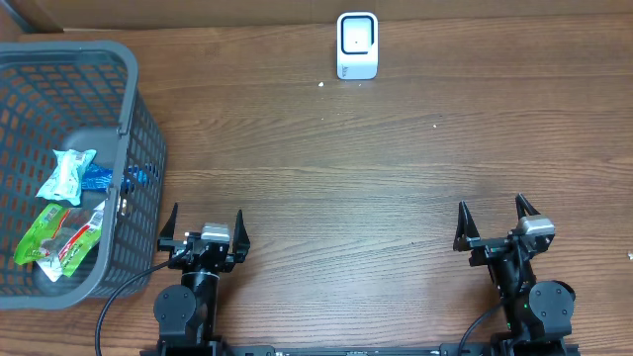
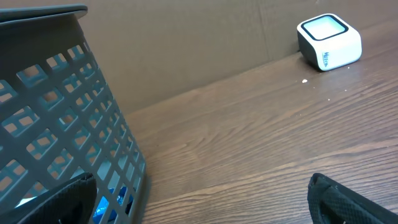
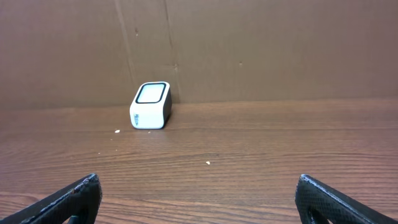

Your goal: Scan the item barcode

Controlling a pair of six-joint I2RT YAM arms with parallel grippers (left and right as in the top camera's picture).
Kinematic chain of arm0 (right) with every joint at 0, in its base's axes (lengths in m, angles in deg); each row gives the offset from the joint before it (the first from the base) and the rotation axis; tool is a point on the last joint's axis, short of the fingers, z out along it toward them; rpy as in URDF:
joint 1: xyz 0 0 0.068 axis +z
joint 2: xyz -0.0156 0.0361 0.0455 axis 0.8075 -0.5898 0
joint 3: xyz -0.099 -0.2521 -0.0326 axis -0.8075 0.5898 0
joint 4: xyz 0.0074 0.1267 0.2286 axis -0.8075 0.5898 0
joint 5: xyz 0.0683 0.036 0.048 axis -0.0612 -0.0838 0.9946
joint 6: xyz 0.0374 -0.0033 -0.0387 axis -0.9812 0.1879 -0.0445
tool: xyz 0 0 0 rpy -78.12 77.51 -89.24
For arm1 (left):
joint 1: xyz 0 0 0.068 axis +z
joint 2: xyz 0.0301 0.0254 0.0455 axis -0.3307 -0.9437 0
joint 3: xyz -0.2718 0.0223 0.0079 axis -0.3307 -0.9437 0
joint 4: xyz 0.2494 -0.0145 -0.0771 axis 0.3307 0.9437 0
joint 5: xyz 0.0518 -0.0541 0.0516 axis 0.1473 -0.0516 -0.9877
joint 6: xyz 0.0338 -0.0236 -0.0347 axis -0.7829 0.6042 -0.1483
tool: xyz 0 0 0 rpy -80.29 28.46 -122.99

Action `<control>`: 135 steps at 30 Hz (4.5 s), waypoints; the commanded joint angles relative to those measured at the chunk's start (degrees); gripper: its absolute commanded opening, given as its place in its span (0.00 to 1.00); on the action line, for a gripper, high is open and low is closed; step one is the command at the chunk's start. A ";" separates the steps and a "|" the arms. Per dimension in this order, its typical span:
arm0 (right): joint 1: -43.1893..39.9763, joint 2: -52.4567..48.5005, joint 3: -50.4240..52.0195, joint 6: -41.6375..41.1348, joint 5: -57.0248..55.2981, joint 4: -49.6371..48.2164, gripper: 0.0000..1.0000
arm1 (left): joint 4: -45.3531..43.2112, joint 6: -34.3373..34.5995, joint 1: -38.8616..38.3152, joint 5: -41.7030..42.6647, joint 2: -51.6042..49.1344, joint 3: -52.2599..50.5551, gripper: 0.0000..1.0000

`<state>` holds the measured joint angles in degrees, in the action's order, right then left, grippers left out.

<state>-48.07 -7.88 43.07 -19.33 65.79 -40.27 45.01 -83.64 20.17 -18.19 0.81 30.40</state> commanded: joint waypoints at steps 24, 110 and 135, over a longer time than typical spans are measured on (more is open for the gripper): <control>0.37 0.63 0.61 -0.17 -0.09 -0.39 1.00 | -0.07 0.81 0.35 -0.39 0.66 -0.28 1.00; 0.26 -67.30 -79.43 4.33 30.69 56.87 1.00 | 67.76 28.28 2.51 9.49 -84.54 106.62 0.93; 0.26 -71.04 -79.10 4.31 31.04 57.51 1.00 | 69.72 59.78 28.52 -7.96 -97.92 105.94 0.85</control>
<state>-48.10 -78.94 -34.67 -14.65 95.93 17.06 115.02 -27.38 48.61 -24.64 -92.39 136.38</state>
